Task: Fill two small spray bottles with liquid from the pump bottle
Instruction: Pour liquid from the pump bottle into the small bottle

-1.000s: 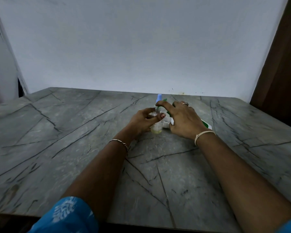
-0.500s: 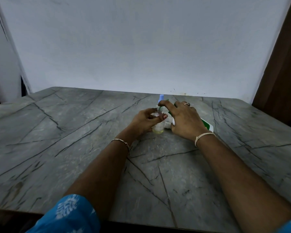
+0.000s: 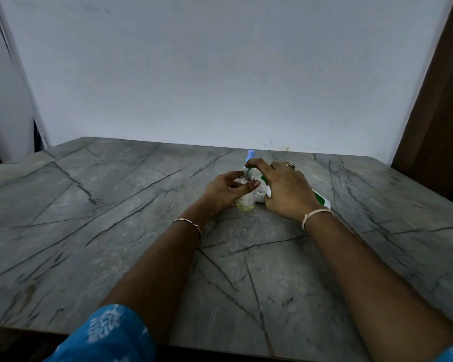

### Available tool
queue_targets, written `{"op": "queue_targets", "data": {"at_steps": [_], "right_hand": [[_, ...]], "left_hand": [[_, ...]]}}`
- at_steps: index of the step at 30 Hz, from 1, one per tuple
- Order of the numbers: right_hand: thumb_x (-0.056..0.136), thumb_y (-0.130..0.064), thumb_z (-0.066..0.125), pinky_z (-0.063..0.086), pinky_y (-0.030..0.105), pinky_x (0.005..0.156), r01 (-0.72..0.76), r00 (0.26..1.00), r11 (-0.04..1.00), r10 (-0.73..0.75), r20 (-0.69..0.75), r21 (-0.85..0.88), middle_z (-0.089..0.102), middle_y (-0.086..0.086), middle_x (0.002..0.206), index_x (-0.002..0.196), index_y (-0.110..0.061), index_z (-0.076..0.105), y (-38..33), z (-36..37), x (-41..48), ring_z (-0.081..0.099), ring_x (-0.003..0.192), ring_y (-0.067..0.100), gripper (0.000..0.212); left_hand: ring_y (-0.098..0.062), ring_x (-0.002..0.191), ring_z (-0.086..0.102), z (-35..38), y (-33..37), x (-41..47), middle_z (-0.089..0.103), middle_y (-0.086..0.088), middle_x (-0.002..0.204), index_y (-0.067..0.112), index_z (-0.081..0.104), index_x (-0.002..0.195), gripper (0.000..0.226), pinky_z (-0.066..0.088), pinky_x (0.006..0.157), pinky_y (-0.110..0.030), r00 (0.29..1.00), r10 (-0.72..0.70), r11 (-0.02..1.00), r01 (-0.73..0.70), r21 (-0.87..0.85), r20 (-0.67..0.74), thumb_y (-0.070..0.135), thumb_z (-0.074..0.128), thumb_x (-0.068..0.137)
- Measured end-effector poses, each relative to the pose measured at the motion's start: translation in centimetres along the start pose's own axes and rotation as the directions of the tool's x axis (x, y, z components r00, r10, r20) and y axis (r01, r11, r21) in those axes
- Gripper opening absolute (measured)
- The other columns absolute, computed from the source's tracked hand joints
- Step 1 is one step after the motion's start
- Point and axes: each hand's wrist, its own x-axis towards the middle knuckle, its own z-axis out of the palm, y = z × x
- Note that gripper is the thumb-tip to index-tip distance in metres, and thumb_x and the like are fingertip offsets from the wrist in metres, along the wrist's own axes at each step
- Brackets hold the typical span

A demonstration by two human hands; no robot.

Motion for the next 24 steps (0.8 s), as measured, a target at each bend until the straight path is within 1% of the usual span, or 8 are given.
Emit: {"op": "queue_targets", "data": {"at_steps": [2,7,10,14,17,21,23,24], "right_hand": [[0.077,-0.019,0.067,0.045,0.044,0.088,-0.001,1.000,1.000,0.001,0.022,0.030,0.057,0.006,0.103,0.138,-0.039,0.028,0.10,-0.13,0.07,0.052,0.105,0.031,0.075],[0.076,-0.017,0.065,0.047,0.046,0.087,-0.010,0.999,0.996,0.007,0.033,0.091,0.058,0.006,0.106,0.132,-0.032,0.033,-0.16,-0.33,0.56,0.052,0.102,0.029,0.066],[0.076,-0.018,0.067,0.047,0.044,0.087,-0.006,1.000,0.997,0.005,0.022,0.079,0.058,0.005,0.104,0.133,-0.033,0.032,-0.23,-0.19,0.50,0.052,0.102,0.029,0.069],[0.077,-0.019,0.069,0.044,0.041,0.088,0.002,1.000,0.999,-0.004,0.024,0.046,0.056,0.004,0.101,0.139,-0.040,0.027,-0.07,-0.20,-0.01,0.052,0.104,0.029,0.078],[0.079,-0.021,0.069,0.045,0.041,0.088,0.000,0.999,0.999,-0.002,0.038,0.044,0.055,0.004,0.102,0.140,-0.040,0.027,0.04,-0.43,-0.02,0.051,0.105,0.028,0.076],[0.078,-0.018,0.067,0.046,0.044,0.088,-0.014,0.999,0.998,0.011,0.039,0.060,0.056,0.005,0.104,0.136,-0.034,0.031,-0.11,-0.40,0.28,0.052,0.105,0.030,0.070],[0.077,-0.018,0.066,0.045,0.044,0.088,-0.019,0.999,0.998,0.017,0.034,0.059,0.057,0.006,0.105,0.136,-0.030,0.032,-0.21,-0.27,0.43,0.052,0.105,0.030,0.069],[0.077,-0.019,0.067,0.045,0.044,0.088,-0.020,0.999,0.998,0.018,0.032,0.054,0.057,0.006,0.106,0.137,-0.030,0.031,-0.25,-0.21,0.47,0.052,0.105,0.030,0.070]], "left_hand": [[-0.019,0.094,0.066,-0.03,0.00,0.05,0.068,-0.002,0.099,0.025,0.058,0.122,0.048,0.056,0.083,-0.037,1.000,-0.001,1.000,0.001,0.003,0.005,0.045,0.070,0.080],[-0.020,0.092,0.066,-0.02,0.10,0.04,0.068,-0.001,0.095,0.023,0.059,0.124,0.052,0.056,0.083,-0.039,1.000,-0.019,1.000,0.019,-0.010,0.013,0.046,0.071,0.079],[-0.021,0.093,0.067,0.00,0.02,0.02,0.069,-0.003,0.097,0.022,0.058,0.125,0.054,0.056,0.084,-0.044,1.000,-0.023,1.000,0.023,-0.013,0.009,0.046,0.072,0.078],[-0.022,0.098,0.066,0.04,-0.02,-0.13,0.069,-0.007,0.105,0.022,0.057,0.126,0.056,0.054,0.089,-0.047,1.000,-0.026,1.000,0.026,-0.012,-0.003,0.048,0.071,0.078],[-0.022,0.100,0.065,0.05,0.02,-0.17,0.069,-0.007,0.106,0.021,0.057,0.126,0.057,0.052,0.091,-0.047,1.000,-0.025,1.000,0.024,-0.009,-0.005,0.048,0.072,0.078],[-0.019,0.098,0.065,0.08,0.12,-0.20,0.069,-0.003,0.101,0.025,0.060,0.118,0.048,0.052,0.091,-0.046,1.000,-0.018,1.000,0.019,0.024,-0.008,0.049,0.070,0.078],[-0.017,0.095,0.065,0.09,0.14,-0.26,0.068,0.001,0.096,0.034,0.058,0.110,0.036,0.053,0.090,-0.046,1.000,-0.006,0.999,0.007,0.044,-0.019,0.050,0.069,0.079],[-0.017,0.095,0.065,0.11,0.16,-0.31,0.068,0.002,0.096,0.036,0.058,0.110,0.035,0.053,0.089,-0.045,1.000,0.001,0.999,0.000,0.047,-0.024,0.050,0.068,0.080]]}}
